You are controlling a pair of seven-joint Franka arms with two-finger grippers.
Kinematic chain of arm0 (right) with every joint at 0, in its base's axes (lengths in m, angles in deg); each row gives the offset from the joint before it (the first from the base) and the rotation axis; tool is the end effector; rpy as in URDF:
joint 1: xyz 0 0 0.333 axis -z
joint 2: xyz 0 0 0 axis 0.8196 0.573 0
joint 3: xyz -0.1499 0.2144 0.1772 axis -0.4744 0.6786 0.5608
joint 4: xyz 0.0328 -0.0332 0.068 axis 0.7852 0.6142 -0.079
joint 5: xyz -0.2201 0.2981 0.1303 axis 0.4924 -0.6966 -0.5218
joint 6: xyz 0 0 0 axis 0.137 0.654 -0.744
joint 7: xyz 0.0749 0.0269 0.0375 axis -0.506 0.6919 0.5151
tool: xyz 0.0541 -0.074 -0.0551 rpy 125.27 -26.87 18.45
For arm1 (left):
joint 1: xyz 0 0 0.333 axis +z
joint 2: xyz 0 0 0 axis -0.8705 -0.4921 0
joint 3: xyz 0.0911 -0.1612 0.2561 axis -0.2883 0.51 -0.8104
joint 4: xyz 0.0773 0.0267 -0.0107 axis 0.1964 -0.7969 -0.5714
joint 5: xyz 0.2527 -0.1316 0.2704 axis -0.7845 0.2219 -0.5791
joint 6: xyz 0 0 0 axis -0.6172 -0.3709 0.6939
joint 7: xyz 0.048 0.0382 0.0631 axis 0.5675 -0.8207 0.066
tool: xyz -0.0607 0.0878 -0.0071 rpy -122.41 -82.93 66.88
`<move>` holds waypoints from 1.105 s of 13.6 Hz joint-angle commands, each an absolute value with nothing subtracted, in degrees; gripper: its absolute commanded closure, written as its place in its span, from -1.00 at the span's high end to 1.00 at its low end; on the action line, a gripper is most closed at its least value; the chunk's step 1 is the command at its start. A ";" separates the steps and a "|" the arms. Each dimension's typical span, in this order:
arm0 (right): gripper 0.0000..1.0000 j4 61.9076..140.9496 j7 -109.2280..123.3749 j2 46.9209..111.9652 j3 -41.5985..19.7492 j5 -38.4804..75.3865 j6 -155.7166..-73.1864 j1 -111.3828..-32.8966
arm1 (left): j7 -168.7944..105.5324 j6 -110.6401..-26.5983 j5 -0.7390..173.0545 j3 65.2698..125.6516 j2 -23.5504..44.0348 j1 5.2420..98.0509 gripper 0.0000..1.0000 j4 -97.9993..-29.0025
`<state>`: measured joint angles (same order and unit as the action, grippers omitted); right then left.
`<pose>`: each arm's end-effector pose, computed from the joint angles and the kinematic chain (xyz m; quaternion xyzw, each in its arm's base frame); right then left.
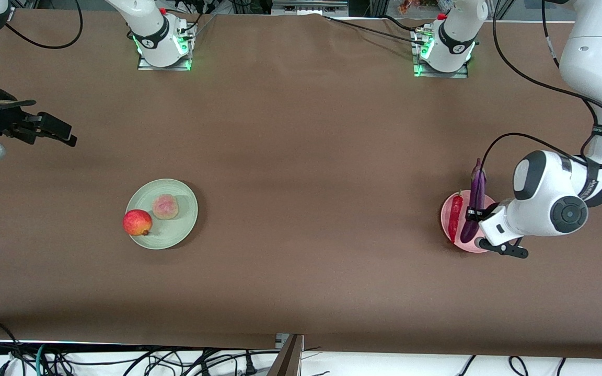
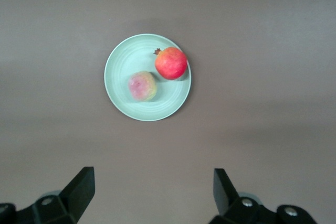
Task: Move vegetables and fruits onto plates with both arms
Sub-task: 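Lower the purple eggplant onto the pink plate with the left gripper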
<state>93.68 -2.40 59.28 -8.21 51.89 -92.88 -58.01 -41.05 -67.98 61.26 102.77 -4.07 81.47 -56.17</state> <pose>0.5770 0.0092 0.5887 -0.9988 0.0388 0.0065 0.0288 0.6690 -0.0029 0.2336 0.9888 -0.1084 -0.0998 0.0256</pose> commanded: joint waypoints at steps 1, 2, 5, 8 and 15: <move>1.00 90.66 -2.17 59.76 -7.23 53.01 -91.82 -56.97 | -42.04 -69.84 59.77 103.50 -2.90 83.19 -1.00 -58.62; 1.00 89.52 -2.18 59.85 -7.32 53.10 -91.82 -56.89 | -42.04 -69.84 59.76 103.50 -2.90 83.54 -1.00 -58.62; 1.00 88.37 -1.56 61.24 -7.50 52.84 -91.91 -56.62 | -42.30 -70.11 59.94 103.68 -2.81 83.81 1.00 -58.01; 1.00 88.01 -1.91 62.48 -7.49 53.01 -93.22 -56.80 | -42.30 -69.67 60.64 103.94 -0.01 84.78 1.00 -57.57; 1.00 88.01 -2.44 62.66 -7.67 53.19 -93.49 -56.71 | -40.46 -59.50 66.85 104.21 18.52 84.87 1.00 -57.31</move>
<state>89.48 -2.38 62.29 -8.30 52.54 -93.95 -57.29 -40.83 -63.03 62.94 104.31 11.76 84.36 -55.46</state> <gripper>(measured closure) 0.000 0.000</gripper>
